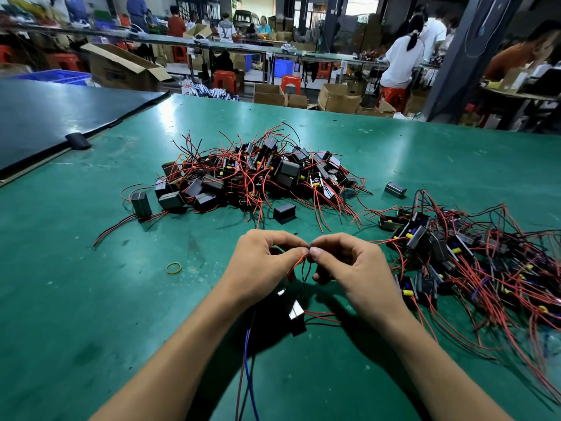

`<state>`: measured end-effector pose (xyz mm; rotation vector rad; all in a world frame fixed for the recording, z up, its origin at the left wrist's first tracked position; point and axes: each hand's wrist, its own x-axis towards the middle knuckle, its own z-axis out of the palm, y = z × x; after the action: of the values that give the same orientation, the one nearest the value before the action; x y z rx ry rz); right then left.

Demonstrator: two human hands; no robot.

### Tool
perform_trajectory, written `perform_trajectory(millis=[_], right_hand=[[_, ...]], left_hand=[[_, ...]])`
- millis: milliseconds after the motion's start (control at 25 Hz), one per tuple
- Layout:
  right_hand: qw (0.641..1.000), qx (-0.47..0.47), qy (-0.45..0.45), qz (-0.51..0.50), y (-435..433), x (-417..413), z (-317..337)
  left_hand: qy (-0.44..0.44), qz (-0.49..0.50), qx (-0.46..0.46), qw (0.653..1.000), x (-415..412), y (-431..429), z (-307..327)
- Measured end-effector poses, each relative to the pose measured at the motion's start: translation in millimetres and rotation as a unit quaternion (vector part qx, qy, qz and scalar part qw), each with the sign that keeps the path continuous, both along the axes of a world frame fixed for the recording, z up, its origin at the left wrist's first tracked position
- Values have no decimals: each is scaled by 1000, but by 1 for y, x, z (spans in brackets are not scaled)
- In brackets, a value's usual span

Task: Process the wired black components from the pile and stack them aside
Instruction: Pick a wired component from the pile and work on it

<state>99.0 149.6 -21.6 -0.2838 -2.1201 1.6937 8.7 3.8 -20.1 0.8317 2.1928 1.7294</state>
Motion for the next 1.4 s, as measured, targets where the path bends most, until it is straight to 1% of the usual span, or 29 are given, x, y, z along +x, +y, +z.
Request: perform_trajectory(millis=[120, 280, 600, 680, 760, 840, 880, 920, 960, 1000, 1040, 1080, 1120, 1160, 1200, 1240, 1280, 1320, 1360, 1400], right_hand=[[999, 26, -31, 2, 3, 2, 4], [997, 2, -70, 13, 12, 4, 9], [995, -56, -70, 52, 15, 5, 10], [996, -23, -65, 50, 15, 6, 12], [997, 52, -52, 32, 14, 8, 14], [990, 135, -40, 2, 12, 8, 14], [986, 158, -42, -12, 12, 7, 15], [985, 162, -51, -23, 11, 6, 14], [989, 133, -64, -27, 9, 4, 14], [994, 66, -81, -23, 7, 2, 14], [995, -26, -100, -14, 4, 0, 13], [986, -117, -122, -5, 2, -2, 13], [972, -184, -145, -1, -1, -3, 14], [962, -218, -163, 1, -1, -4, 13], [959, -226, -172, 2, 0, -4, 11], [963, -209, -169, 2, 2, -3, 10], [976, -156, -153, 1, 4, -1, 8], [990, -70, -124, -7, 5, 1, 7], [996, 26, -81, -18, 6, 3, 6], [994, 99, -33, -25, 7, 4, 5]], left_hand=[[26, -20, -25, 999, 2, 1, 1], [-7, -52, -8, 999, 5, 4, 1], [-36, -28, 30, 999, 7, 4, 4], [-33, -24, 31, 999, 7, 4, 5], [-28, -19, 30, 999, 7, 3, 4], [-18, -18, 26, 999, 7, 4, 3], [-13, -19, 25, 999, 7, 4, 3], [-13, -23, 26, 999, 8, 4, 4], [-19, -28, 30, 999, 8, 4, 4], [-28, -36, 37, 998, 8, 4, 4], [-40, -43, 44, 997, 8, 4, 4], [-49, -47, 48, 997, 8, 5, 4], [-50, -47, 45, 997, 8, 5, 3], [-45, -47, 36, 997, 8, 5, 3], [-38, -48, 26, 998, 8, 5, 2], [-35, -49, 21, 998, 8, 5, 2], [-37, -47, 23, 998, 8, 5, 1], [-44, -41, 29, 998, 7, 4, 1], [-53, -33, 38, 997, 6, 3, 1], [-67, -24, 46, 996, 4, 2, 1]])
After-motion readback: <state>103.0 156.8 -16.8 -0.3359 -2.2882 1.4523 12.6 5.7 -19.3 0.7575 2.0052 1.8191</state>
